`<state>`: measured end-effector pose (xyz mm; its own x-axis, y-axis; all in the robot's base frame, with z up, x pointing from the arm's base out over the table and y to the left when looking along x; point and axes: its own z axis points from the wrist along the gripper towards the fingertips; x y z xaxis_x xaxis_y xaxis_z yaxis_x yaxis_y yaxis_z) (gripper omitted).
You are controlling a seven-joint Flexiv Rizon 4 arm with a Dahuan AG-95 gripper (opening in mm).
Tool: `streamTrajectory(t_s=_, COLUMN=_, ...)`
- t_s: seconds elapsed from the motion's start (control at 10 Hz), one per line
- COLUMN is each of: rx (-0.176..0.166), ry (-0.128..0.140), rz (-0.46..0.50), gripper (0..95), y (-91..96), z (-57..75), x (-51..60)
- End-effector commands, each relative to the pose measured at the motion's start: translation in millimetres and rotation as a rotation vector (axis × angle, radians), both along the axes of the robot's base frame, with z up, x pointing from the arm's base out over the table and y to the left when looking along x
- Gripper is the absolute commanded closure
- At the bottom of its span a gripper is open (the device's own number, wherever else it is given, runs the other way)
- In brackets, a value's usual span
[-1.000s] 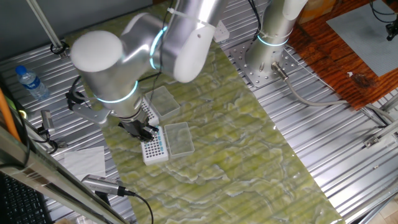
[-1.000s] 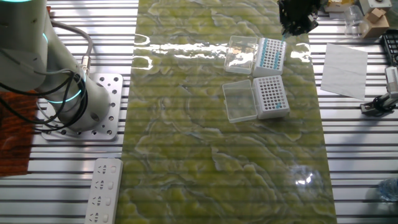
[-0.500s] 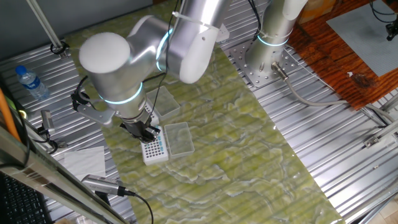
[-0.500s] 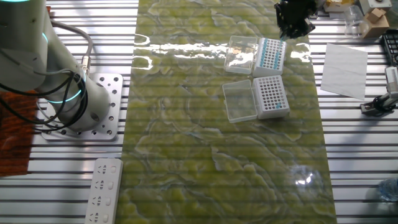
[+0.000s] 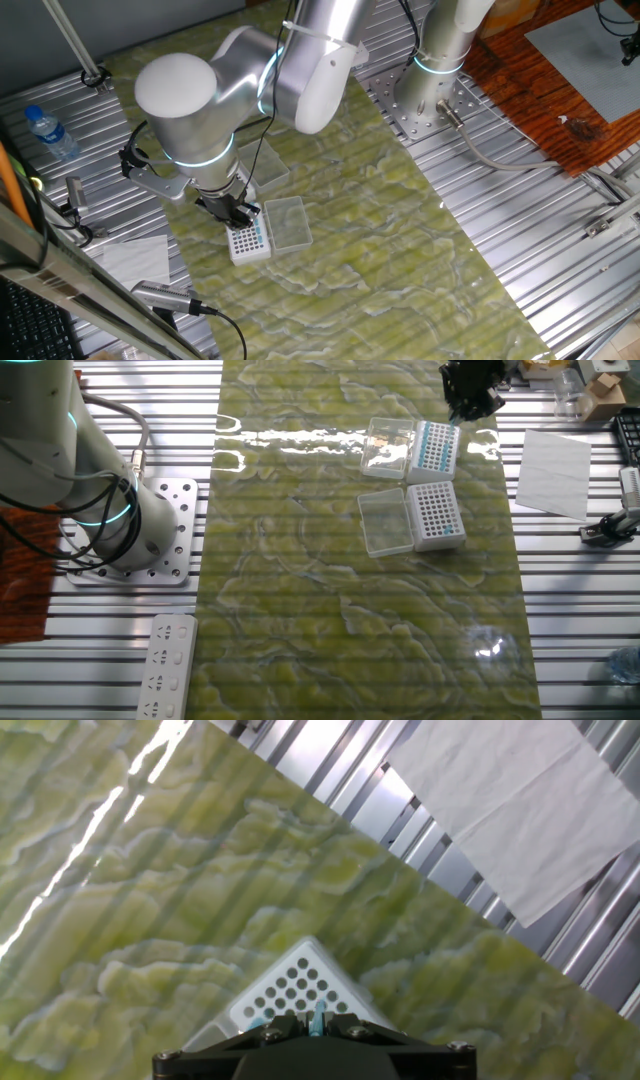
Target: Transfer all medium pipette tips from one holder to another
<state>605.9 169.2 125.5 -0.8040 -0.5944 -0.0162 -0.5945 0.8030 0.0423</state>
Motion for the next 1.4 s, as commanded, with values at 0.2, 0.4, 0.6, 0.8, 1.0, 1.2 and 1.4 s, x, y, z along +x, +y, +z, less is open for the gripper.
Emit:
streamTrajectory(t_s=0.2, rx=-0.002, ry=0.002, rz=0.001, gripper=95.0, y=-0.3, z=2.8, x=-1.3)
streamTrajectory(t_s=0.4, rx=-0.002, ry=0.002, rz=0.003, gripper=95.0, y=-0.4, z=3.3, x=-1.9)
streamTrajectory(t_s=0.6, rx=-0.006, ry=0.001, rz=0.006, gripper=95.0, y=-1.7, z=2.2, x=-3.9)
streamTrajectory(t_s=0.8, rx=-0.006, ry=0.0, rz=0.009, gripper=95.0, y=-3.4, z=0.3, x=-6.6)
streamTrajectory(t_s=1.0, rx=-0.006, ry=-0.004, rz=0.007, gripper=95.0, y=-3.7, z=-1.6, x=-6.7)
streamTrajectory(t_s=1.2, rx=-0.006, ry=-0.011, rz=0.008, gripper=95.0, y=-2.9, z=-5.8, x=-5.8)
streamTrajectory(t_s=1.4, rx=-0.006, ry=-0.017, rz=0.02, gripper=95.0, y=-2.9, z=-9.3, x=-4.8)
